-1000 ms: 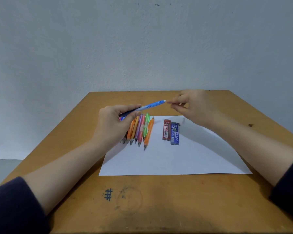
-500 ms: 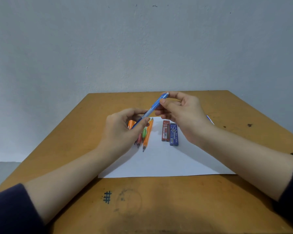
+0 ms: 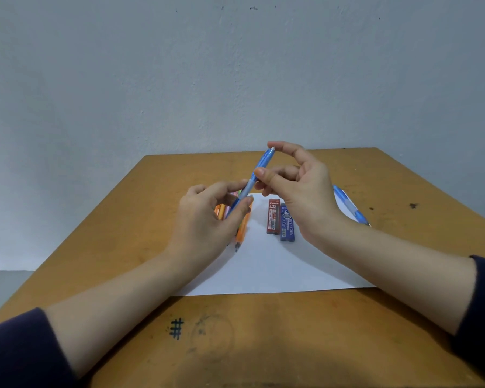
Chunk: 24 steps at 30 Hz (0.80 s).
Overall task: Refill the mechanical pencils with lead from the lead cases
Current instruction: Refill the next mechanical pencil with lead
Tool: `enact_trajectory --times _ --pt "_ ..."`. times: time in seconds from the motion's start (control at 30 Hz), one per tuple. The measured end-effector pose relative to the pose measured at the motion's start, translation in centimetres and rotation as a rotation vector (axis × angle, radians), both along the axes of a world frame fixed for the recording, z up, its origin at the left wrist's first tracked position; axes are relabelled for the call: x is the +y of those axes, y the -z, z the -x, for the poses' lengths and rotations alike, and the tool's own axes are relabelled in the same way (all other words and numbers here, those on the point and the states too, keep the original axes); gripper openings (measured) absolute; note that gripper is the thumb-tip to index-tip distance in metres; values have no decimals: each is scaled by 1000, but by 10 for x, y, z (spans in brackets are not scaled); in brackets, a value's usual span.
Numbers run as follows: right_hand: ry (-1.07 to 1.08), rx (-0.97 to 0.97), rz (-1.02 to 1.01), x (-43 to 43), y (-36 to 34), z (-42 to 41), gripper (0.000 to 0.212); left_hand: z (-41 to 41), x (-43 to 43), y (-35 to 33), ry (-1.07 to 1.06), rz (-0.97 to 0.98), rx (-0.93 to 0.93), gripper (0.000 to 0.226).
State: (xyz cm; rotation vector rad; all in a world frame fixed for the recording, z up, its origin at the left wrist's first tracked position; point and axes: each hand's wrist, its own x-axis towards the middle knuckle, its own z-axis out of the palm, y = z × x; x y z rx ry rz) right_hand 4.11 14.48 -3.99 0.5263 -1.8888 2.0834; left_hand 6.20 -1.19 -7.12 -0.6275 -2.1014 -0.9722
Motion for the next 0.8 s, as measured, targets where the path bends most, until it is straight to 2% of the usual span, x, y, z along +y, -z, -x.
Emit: enact_trajectory --times 0.17,0.27,0.37,0.43,0.5,0.6,0.8 --pt "14 -26 12 2 -1 4 40 1 2 2 -9 45 -2 38" --pt "36 -59 -10 7 -7 9 42 3 1 1 13 125 -97 45" --pt "62 -119 -43 17 -16 17 41 4 -1 -1 16 228 -242 41" --pt "62 -170 -77 25 -22 22 41 8 -4 1 -8 356 -296 51" --pt "49 -241 -125 34 -28 27 40 11 -7 4 -51 542 -364 65" --pt "27 -361 -243 47 -34 32 38 14 -9 6 -94 729 -513 69" --pt "105 -526 -521 70 -38 44 30 14 -8 4 -111 783 -551 68"
